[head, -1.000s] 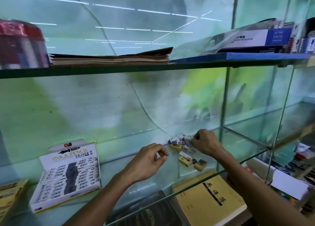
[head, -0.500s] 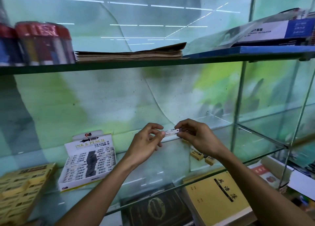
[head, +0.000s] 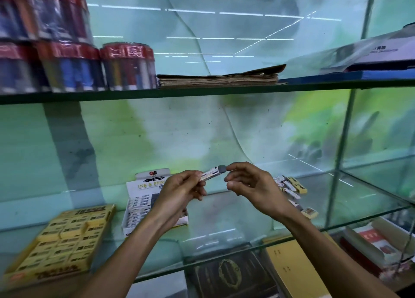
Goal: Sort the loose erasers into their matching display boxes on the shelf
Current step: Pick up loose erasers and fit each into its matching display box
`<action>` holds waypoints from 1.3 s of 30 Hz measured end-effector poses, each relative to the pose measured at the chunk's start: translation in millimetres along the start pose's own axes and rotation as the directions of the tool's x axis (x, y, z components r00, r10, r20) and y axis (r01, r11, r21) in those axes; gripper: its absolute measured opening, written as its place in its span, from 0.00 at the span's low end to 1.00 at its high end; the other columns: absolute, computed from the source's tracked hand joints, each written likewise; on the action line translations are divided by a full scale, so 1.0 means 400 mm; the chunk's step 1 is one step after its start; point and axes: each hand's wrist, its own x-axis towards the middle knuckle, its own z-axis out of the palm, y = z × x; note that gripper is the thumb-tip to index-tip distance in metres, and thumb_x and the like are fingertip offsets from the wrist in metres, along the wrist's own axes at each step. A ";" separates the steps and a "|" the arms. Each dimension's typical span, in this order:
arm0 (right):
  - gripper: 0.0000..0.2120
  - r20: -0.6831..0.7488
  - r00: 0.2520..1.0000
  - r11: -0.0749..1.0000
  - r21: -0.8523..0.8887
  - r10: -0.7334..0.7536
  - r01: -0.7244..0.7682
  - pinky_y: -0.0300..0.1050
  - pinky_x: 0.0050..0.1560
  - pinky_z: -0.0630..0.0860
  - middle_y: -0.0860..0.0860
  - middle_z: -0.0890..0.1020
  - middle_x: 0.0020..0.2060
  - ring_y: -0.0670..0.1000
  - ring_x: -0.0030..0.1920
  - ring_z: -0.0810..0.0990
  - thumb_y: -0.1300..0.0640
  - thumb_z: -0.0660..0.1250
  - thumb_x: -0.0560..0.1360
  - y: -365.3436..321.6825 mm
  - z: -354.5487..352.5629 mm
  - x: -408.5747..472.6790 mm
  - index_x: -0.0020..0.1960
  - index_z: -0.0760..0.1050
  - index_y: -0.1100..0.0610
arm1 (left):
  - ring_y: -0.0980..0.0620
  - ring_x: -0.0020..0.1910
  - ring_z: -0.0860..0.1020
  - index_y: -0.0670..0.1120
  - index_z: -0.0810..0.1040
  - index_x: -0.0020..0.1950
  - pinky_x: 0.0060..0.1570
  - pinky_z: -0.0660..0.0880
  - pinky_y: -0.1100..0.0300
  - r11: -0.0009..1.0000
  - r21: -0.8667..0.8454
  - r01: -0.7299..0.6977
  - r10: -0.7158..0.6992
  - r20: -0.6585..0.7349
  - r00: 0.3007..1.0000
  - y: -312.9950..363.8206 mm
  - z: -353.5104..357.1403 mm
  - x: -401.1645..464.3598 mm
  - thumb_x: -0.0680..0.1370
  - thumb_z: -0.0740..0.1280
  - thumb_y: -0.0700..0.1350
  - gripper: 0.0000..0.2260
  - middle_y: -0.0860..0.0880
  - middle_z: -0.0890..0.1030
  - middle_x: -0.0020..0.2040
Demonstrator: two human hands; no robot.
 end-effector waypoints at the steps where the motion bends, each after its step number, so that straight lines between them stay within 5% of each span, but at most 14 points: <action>1: 0.14 -0.003 1.000 1.000 0.010 -0.011 0.011 0.39 0.44 0.76 0.52 0.83 0.44 0.48 0.45 0.82 0.67 0.70 0.74 -0.002 0.016 0.004 0.57 0.78 0.54 | 0.50 0.33 0.78 0.36 0.78 0.49 0.33 0.74 0.60 1.000 -0.017 0.008 -0.008 0.007 1.000 0.003 -0.011 -0.004 0.81 0.62 0.37 0.07 0.44 0.78 0.38; 8: 0.10 0.069 0.995 0.996 0.059 -0.067 0.063 0.36 0.44 0.74 0.41 0.81 0.40 0.41 0.40 0.78 0.68 0.69 0.75 -0.018 0.114 0.026 0.54 0.79 0.59 | 0.49 0.31 0.77 0.38 0.78 0.43 0.31 0.73 0.60 0.992 -0.071 0.106 -0.100 0.086 0.991 0.020 -0.066 -0.032 0.81 0.62 0.37 0.09 0.43 0.78 0.34; 12: 0.05 0.061 0.996 0.988 0.144 -0.072 0.062 0.39 0.43 0.73 0.45 0.81 0.40 0.44 0.39 0.76 0.66 0.68 0.76 -0.018 0.165 0.039 0.51 0.77 0.60 | 0.48 0.33 0.77 0.37 0.80 0.49 0.34 0.74 0.59 0.992 -0.035 0.119 -0.116 0.082 0.990 0.032 -0.105 -0.048 0.81 0.62 0.38 0.08 0.43 0.80 0.38; 16: 0.04 -0.026 0.999 0.980 0.194 0.048 -0.042 0.42 0.41 0.73 0.51 0.82 0.39 0.48 0.37 0.76 0.63 0.68 0.77 -0.006 0.201 0.067 0.52 0.77 0.58 | 0.50 0.34 0.76 0.42 0.81 0.55 0.33 0.71 0.58 0.978 0.211 0.008 0.010 -0.083 0.996 0.047 -0.172 -0.058 0.82 0.62 0.43 0.09 0.47 0.81 0.42; 20: 0.04 0.002 0.997 0.993 -0.091 0.075 -0.075 0.36 0.44 0.74 0.50 0.84 0.41 0.45 0.41 0.80 0.60 0.70 0.77 0.021 0.226 0.098 0.51 0.79 0.56 | 0.51 0.32 0.73 0.44 0.81 0.53 0.33 0.69 0.57 0.949 0.308 -0.064 0.132 -0.207 0.969 0.063 -0.237 -0.068 0.82 0.63 0.43 0.08 0.51 0.79 0.39; 23: 0.05 0.110 0.993 0.930 -0.360 -0.038 0.075 0.34 0.45 0.74 0.47 0.84 0.43 0.45 0.44 0.81 0.58 0.70 0.76 0.023 0.259 0.118 0.51 0.81 0.53 | 0.51 0.32 0.73 0.45 0.81 0.52 0.34 0.69 0.55 0.941 0.324 -0.100 0.183 -0.236 0.955 0.072 -0.258 -0.074 0.82 0.63 0.43 0.07 0.53 0.79 0.37; 28: 0.08 0.373 0.926 0.555 -0.760 -0.056 0.339 0.47 0.50 0.74 0.51 0.83 0.53 0.53 0.54 0.78 0.55 0.68 0.77 0.016 0.320 0.150 0.55 0.81 0.53 | 0.52 0.33 0.74 0.48 0.82 0.50 0.34 0.71 0.56 0.923 0.362 -0.126 0.223 -0.237 0.946 0.075 -0.278 -0.085 0.81 0.64 0.45 0.07 0.54 0.78 0.36; 32: 0.07 0.399 0.916 0.400 -0.846 0.036 0.353 0.49 0.49 0.72 0.52 0.82 0.54 0.56 0.56 0.78 0.57 0.67 0.76 0.021 0.346 0.171 0.54 0.79 0.53 | 0.51 0.35 0.74 0.48 0.82 0.50 0.36 0.72 0.56 0.927 0.350 -0.132 0.219 -0.221 0.950 0.078 -0.290 -0.094 0.81 0.65 0.45 0.06 0.53 0.78 0.35; 39: 0.08 0.378 0.926 0.408 -0.848 0.021 0.337 0.48 0.49 0.72 0.50 0.82 0.53 0.55 0.54 0.78 0.56 0.68 0.75 0.033 0.341 0.184 0.54 0.79 0.52 | 0.52 0.35 0.75 0.51 0.83 0.48 0.38 0.72 0.54 0.931 0.343 -0.128 0.208 -0.205 0.956 0.071 -0.306 -0.089 0.80 0.65 0.45 0.06 0.52 0.77 0.34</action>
